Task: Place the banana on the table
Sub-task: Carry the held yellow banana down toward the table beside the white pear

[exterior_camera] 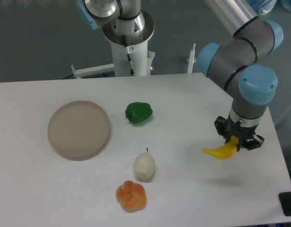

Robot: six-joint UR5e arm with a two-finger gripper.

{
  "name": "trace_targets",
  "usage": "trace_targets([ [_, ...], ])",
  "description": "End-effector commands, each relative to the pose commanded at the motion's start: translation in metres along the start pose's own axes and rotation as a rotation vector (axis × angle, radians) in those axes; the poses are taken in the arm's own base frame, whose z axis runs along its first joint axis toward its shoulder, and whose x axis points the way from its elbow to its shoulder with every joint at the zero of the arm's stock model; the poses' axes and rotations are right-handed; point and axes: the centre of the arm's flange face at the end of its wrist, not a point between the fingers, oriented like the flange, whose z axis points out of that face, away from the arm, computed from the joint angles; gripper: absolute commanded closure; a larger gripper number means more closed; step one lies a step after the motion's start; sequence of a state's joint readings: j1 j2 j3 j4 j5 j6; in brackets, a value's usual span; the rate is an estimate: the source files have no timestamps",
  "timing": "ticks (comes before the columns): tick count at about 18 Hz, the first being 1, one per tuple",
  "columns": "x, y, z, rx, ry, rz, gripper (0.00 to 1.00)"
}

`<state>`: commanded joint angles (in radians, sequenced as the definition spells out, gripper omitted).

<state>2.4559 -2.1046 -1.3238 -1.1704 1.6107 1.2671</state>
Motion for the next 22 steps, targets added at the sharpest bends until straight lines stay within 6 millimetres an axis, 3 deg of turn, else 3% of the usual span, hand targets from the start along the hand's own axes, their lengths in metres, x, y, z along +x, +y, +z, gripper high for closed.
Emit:
trace_targets([
  [7,0.000,0.000,0.000,0.000,0.000,-0.002,1.00],
  [16,0.008,-0.009,0.029,-0.020,0.038,-0.108,1.00],
  [22,0.039,-0.061,0.066,-0.044,0.087,-0.284,1.00],
])
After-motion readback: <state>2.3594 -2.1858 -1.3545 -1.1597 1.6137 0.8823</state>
